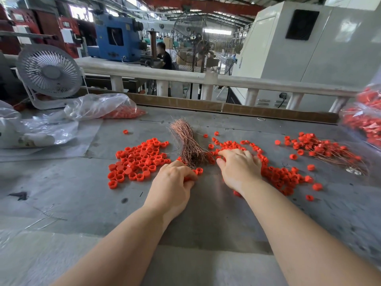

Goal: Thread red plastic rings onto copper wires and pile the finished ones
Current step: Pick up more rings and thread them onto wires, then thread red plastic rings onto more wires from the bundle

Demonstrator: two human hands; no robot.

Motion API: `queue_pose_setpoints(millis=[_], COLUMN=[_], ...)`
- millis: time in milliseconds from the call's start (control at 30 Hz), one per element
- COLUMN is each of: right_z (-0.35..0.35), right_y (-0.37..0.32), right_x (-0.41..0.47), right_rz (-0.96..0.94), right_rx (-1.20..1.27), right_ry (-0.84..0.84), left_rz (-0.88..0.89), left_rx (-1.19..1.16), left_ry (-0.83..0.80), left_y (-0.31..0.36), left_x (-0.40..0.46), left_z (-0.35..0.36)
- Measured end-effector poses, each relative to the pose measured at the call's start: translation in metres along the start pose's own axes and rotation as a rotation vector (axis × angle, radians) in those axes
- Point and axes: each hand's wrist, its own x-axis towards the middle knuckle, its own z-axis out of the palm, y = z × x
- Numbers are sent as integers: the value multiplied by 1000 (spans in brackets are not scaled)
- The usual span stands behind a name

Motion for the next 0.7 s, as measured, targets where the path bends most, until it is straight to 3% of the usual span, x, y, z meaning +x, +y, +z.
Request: queue_pose_setpoints(millis=[700], right_z=[-8], right_y=[-2], right_x=[-14], right_rz=[-19], right_rx=[-62], right_ry=[11], left_rz=[-17], left_rx=[23], left_ry=[-25], left_y=[0], left_x=[0], left_z=[0])
